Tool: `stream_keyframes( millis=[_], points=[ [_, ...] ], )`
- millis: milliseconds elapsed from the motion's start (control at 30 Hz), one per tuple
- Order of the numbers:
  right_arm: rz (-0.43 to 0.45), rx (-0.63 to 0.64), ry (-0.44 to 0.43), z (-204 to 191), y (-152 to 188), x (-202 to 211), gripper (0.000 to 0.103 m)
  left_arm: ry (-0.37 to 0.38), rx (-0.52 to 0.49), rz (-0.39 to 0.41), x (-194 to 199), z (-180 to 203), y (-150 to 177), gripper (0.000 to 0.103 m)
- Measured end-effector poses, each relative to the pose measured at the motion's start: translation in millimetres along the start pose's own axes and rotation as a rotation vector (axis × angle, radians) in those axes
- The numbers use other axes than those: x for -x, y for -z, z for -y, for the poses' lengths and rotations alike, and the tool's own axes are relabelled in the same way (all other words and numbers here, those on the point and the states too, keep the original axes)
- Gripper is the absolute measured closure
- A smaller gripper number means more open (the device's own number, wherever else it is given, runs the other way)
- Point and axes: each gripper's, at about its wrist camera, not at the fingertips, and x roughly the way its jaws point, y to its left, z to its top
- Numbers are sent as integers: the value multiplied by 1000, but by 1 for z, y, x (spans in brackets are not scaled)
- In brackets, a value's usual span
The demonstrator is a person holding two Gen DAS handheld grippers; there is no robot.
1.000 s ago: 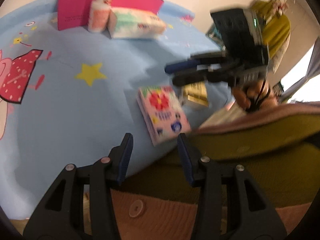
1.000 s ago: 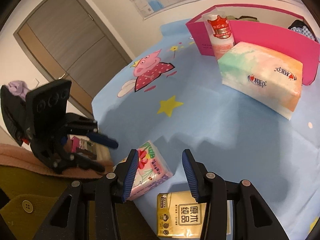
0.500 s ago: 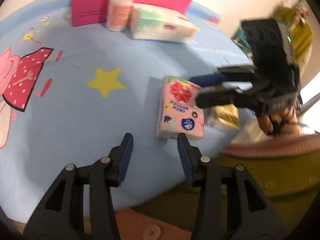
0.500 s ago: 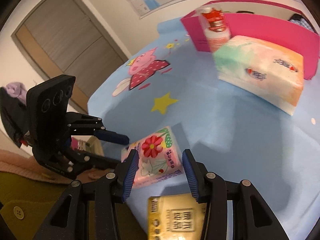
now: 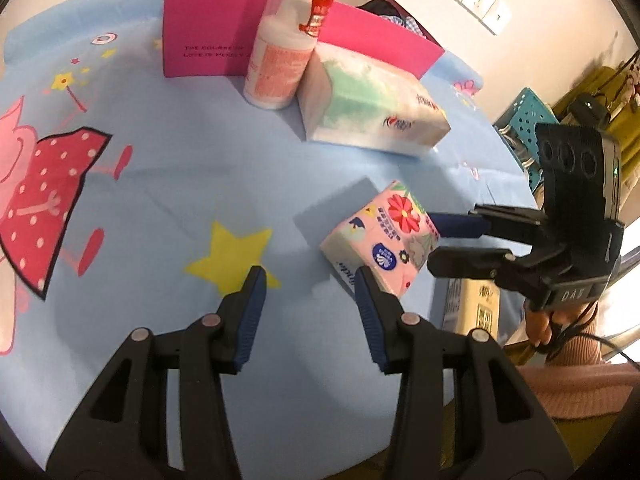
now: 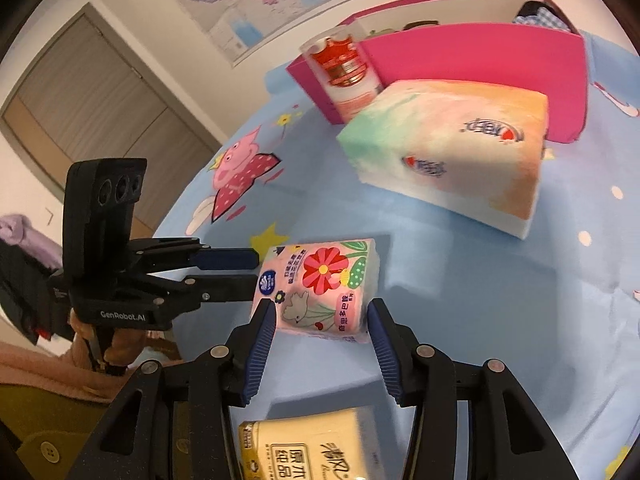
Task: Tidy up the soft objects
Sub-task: 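Grasp the floral tissue pack with the right tool and lift it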
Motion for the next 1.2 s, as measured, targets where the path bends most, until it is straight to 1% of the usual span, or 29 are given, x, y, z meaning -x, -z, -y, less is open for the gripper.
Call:
stream_keyframes(
  millis=[200,367,533,700,833,933,1100,1200],
  points=[
    [6,-33,-9,6,0,4,54,-24,-18,16,1,4,-3,56],
    [8,-54,-8,8,-1,1,54,-29,-29,23,7,4,0,56],
    [6,-59,-8,10,-2,0,54,-15,-42,27,13,5,1,56],
    [8,-64,-12,10,-5,-2,54,16,-74,15,12,16,4,56],
    [8,-63,-12,10,-6,-2,54,78,-87,-7,9,23,5,56],
    [4,-66,-11,10,-6,-4,55,78,-108,-16,6,30,5,56],
    [0,-63,-13,10,-6,-6,60,73,-120,-16,4,34,4,60],
    [-4,-65,-18,10,-6,-8,62,68,-127,-12,3,35,4,60]
  ],
)
